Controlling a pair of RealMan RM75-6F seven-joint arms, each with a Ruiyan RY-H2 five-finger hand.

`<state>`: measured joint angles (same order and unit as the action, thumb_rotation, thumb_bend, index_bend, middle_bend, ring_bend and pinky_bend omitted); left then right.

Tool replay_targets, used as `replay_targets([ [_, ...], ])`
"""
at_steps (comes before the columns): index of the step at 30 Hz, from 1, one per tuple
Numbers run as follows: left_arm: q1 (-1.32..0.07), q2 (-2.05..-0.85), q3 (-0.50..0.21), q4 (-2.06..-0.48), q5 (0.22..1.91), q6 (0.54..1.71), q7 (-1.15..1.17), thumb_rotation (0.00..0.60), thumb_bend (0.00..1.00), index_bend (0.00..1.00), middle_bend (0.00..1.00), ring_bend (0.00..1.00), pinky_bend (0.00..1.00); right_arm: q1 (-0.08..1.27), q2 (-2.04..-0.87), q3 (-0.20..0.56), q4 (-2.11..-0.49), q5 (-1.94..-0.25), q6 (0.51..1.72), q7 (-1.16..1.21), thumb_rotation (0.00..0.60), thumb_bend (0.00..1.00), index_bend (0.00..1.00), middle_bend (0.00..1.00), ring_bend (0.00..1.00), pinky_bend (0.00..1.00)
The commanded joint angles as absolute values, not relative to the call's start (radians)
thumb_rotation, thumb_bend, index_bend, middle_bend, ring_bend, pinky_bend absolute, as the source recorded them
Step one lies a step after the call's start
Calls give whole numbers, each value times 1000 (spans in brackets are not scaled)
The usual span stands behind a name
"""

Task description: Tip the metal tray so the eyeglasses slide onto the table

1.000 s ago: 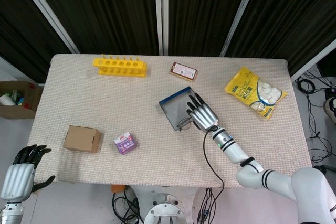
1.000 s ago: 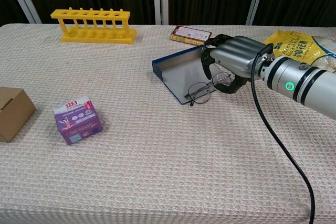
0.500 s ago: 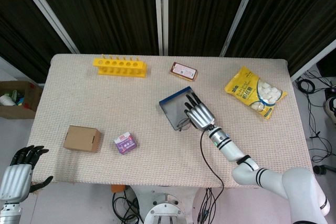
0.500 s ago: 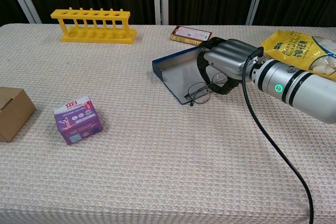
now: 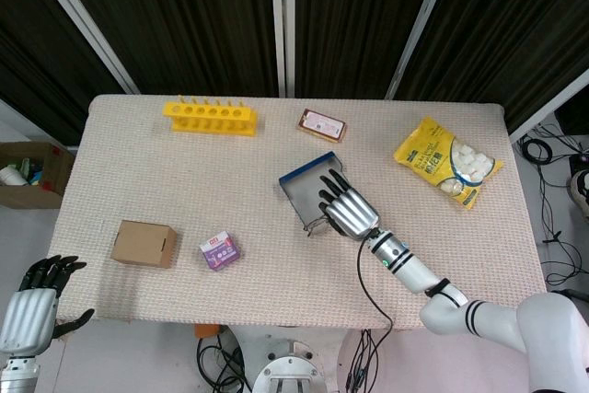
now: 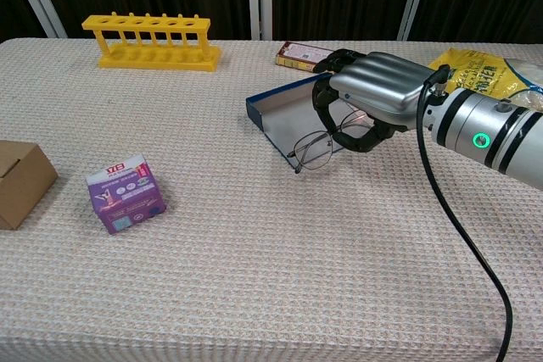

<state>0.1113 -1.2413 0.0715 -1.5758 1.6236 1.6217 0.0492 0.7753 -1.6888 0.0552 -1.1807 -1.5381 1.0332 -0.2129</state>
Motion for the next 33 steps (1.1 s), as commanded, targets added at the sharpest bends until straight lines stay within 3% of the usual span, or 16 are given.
replay_targets([
  [1,107,-1244,73,-1577,1630,1618,54,600,95,258,201,120,142,752,-1615,23,-1313,-1571,1057,-193,600,456,742,326,59,0],
  [9,110,-1241,74,-1586,1637,1627,64,600,95,255,201,120,142,754,-1626,-19,-1402,-1580,991,-226,600,456,697,312,58,0],
  [12,110,-1240,74,-1590,1638,1627,68,600,95,255,201,120,142,758,-1650,-21,-1397,-1566,958,-257,600,454,635,282,56,0],
  [14,108,-1243,75,-1592,1642,1625,70,600,95,255,202,120,142,757,-1670,-18,-1393,-1554,947,-296,600,447,518,239,40,0],
  [17,103,-1247,77,-1592,1651,1621,76,600,95,255,202,120,142,747,-1678,-13,-1408,-1547,959,-357,600,398,187,136,0,0],
  [19,101,-1246,76,-1593,1652,1618,79,600,96,255,201,120,142,731,-1663,-10,-1432,-1546,988,-384,600,384,71,105,0,0],
  [28,75,-1250,57,-1584,1657,1604,89,600,95,255,201,121,142,565,-1451,6,-1596,-1507,1236,-390,600,385,35,105,0,0],
  [33,60,-1255,32,-1587,1650,1606,132,600,95,255,202,120,142,404,-1291,-35,-1668,-1504,1431,-311,600,384,35,101,0,0],
])
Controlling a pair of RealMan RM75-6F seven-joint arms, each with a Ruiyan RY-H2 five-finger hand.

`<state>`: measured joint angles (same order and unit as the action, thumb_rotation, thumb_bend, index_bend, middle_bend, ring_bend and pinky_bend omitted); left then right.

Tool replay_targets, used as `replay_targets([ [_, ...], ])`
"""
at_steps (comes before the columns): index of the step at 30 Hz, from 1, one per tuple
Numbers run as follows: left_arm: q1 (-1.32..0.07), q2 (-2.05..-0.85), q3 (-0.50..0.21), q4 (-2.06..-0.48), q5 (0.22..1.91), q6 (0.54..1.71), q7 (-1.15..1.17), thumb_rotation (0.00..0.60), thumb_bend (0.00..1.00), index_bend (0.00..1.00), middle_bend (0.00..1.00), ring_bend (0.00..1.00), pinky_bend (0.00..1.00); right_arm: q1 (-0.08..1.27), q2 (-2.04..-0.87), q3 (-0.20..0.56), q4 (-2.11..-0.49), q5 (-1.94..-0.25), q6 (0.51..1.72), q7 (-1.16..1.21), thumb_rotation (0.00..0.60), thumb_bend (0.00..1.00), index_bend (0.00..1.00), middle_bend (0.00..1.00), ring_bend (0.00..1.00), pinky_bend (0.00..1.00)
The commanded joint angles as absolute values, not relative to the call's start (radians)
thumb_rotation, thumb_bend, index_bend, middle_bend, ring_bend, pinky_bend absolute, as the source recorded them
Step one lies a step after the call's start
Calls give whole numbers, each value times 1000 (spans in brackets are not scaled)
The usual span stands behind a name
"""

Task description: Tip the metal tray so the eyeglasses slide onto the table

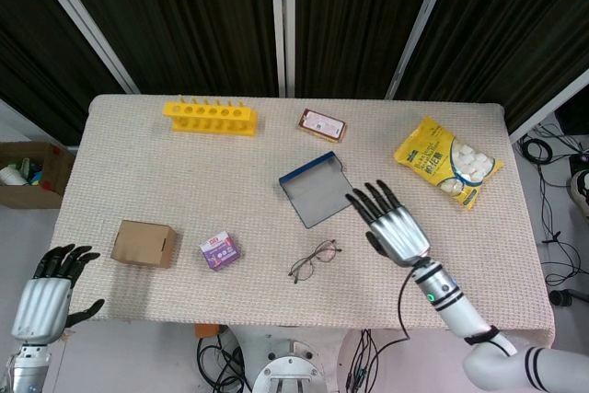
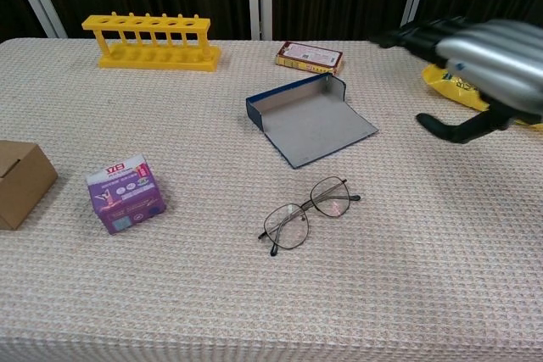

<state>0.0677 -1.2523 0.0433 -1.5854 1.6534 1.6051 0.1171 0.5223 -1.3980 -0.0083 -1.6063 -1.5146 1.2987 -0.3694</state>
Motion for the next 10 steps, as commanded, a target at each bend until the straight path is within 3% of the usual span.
replay_targets([
  [1,58,-1255,30,-1589,1650,1607,134,600,95,255,202,120,142,365,-1264,-46,-1666,-1505,1477,-284,600,385,35,93,0,0],
  [10,58,-1249,27,-1607,1645,1616,136,600,95,255,201,120,141,131,-1197,-120,-1540,-1513,1670,-5,600,426,41,86,0,0],
])
